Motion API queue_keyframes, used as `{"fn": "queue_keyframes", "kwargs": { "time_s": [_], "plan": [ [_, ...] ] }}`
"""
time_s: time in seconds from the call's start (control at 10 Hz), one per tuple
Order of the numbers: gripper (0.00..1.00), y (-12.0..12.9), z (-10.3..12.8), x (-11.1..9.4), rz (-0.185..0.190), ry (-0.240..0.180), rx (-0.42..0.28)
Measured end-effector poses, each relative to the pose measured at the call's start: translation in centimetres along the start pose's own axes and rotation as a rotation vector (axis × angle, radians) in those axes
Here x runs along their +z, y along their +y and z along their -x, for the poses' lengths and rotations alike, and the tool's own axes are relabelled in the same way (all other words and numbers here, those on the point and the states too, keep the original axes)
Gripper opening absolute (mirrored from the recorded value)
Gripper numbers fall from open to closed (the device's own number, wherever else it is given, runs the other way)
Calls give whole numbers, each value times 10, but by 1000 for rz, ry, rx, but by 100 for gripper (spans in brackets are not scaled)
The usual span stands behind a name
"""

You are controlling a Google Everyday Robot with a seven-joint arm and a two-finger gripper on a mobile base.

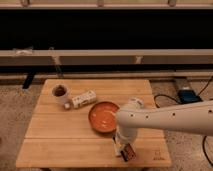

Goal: Place the eraser on the white sponge

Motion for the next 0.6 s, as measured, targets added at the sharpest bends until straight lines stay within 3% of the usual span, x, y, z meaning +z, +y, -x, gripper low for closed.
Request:
{"fn": "queue_keyframes", "kwargs": {
  "time_s": [0.4,0.6],
  "plan": [
    [80,-9,8,-27,13,-92,23],
    [80,-9,12,-64,37,-173,14]
  ]
}}
